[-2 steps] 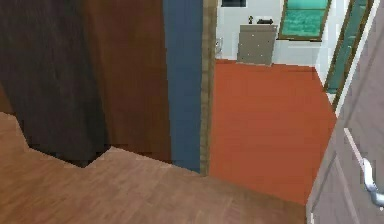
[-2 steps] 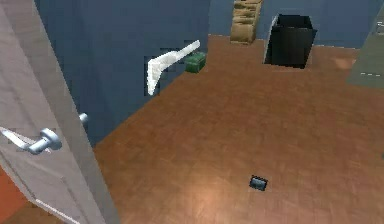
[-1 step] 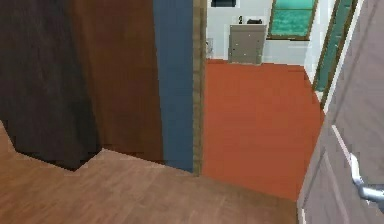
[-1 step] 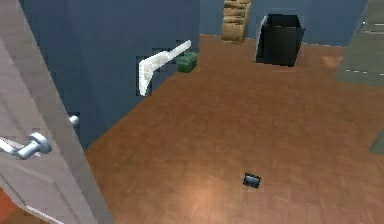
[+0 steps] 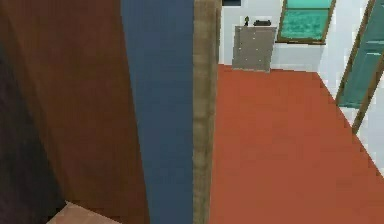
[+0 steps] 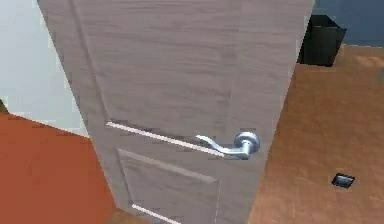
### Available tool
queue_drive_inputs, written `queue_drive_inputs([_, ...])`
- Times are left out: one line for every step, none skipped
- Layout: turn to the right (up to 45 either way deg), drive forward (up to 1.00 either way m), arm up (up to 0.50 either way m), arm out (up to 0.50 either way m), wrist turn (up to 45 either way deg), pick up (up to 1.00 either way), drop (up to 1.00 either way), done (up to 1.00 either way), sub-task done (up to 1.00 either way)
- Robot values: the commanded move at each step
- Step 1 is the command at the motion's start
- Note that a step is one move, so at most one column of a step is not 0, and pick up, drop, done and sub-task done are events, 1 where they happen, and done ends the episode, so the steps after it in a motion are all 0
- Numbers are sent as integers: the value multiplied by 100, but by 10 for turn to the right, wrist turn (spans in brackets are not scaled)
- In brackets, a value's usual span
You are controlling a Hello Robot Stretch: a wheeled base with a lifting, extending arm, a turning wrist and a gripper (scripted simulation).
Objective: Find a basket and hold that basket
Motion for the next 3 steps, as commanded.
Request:
queue_drive_inputs([330, 0, 0, 0, 0, 0, 0, 0, 0])
queue_drive_inputs([0, 100, 0, 0, 0, 0, 0, 0, 0])
queue_drive_inputs([30, 0, 0, 0, 0, 0, 0, 0, 0])
